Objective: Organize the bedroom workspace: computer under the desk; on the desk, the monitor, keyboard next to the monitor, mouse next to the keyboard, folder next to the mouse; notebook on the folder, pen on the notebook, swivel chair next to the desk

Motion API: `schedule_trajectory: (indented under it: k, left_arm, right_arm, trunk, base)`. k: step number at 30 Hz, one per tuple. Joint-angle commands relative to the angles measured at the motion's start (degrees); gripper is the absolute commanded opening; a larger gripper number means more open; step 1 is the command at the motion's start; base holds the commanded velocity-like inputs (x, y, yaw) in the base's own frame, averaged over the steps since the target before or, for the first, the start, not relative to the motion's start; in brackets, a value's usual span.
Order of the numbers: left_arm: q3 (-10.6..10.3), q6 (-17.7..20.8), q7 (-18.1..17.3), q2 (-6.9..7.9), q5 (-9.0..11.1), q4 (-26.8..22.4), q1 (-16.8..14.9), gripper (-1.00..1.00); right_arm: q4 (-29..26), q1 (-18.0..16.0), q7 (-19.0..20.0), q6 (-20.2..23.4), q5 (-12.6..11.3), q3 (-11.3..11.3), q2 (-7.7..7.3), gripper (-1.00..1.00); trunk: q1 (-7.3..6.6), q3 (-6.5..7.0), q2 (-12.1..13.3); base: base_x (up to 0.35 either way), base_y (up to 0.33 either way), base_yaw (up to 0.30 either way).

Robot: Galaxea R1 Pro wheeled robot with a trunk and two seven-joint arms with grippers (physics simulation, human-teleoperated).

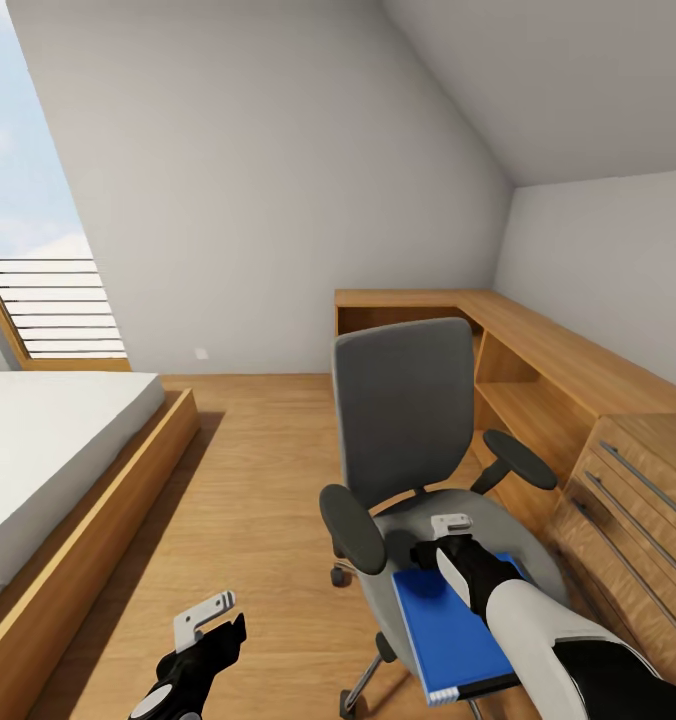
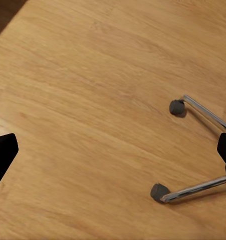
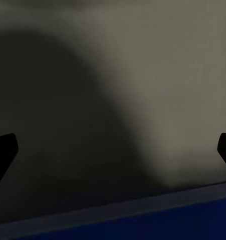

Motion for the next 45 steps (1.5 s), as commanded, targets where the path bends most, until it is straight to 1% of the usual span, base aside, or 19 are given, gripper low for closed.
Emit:
schedule_trajectory:
  k: [1, 7, 16, 28, 38, 45]
  left_arm:
    - [-0.10, 0.11, 0.42, 0.05, 0.34, -0.09, -0.02, 1.00]
    - [-0.11, 0.12, 0.42, 0.05, 0.35, -0.08, -0.02, 1.00]
    - [-0.16, 0.10, 0.42, 0.05, 0.34, -0.08, -0.02, 1.00]
    - [-0.19, 0.10, 0.42, 0.05, 0.37, -0.08, -0.02, 1.00]
    - [-0.19, 0.10, 0.42, 0.05, 0.30, 0.21, -0.02, 1.00]
    - [-0.19, 0.10, 0.42, 0.05, 0.29, 0.24, -0.02, 1.00]
  right_arm:
    - [-0.11, -0.01, -0.13, 0.40, 0.27, 0.08, 0.01, 1.00]
    - [-0.12, -0.01, -0.13, 0.39, 0.24, 0.07, 0.01, 1.00]
    - [-0.12, -0.01, -0.13, 0.40, 0.23, 0.01, 0.01, 1.00]
    - [-0.11, -0.01, -0.13, 0.40, 0.23, 0.03, 0.00, 1.00]
    - [-0.12, -0.01, -0.13, 0.40, 0.23, 0.06, 0.00, 1.00]
    - [-0.12, -0.01, -0.15, 0.40, 0.23, 0.06, -0.01, 1.00]
  trunk:
    - [0.00, -0.04, -0.02]
    - [0.00, 0.00, -0.02]
    - [0.00, 0.31, -0.02]
    - [0.00, 0.38, -0.02]
    - [0.00, 0.81, -0.02]
    - [0.00, 0.92, -0.02]
  base:
    - [0.000, 0.000, 0.000]
    - [0.000, 0.000, -0.020]
    - [0.000, 0.000, -0.095]
    - [0.000, 0.000, -0.018]
    - [0.000, 0.000, -0.112]
    - [0.000, 0.000, -0.039]
